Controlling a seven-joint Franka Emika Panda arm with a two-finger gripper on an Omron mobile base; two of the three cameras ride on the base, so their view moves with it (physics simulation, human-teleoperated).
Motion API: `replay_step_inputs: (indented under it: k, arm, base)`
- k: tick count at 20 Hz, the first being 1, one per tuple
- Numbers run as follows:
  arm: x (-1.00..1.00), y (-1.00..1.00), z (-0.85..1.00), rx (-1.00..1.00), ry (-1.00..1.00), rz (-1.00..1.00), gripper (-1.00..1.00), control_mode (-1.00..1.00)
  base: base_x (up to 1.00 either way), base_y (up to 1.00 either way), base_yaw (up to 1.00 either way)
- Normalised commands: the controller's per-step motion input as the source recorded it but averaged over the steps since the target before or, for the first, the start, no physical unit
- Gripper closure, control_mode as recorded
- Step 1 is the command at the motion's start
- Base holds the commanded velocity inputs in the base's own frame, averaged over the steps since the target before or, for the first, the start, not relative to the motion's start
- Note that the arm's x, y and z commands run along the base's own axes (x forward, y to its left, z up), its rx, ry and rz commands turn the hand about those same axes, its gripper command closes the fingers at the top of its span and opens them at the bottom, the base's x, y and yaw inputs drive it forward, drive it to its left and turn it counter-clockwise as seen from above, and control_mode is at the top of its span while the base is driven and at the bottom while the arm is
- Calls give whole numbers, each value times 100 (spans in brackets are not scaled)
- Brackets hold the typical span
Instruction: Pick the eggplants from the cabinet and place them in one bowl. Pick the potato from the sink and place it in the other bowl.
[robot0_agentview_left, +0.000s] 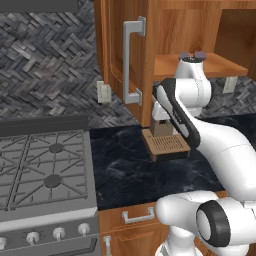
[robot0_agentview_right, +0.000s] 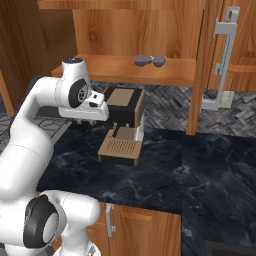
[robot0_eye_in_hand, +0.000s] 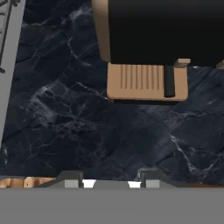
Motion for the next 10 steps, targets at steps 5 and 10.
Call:
replay_step_inputs:
  k: [5, 10]
  arm:
    - [0, 2, 0, 0, -1, 0, -100, -100]
    - [-1, 10, 0, 0, -4, 0, -100, -100]
  base:
    - [0, 0, 0]
    - [0, 0, 0]
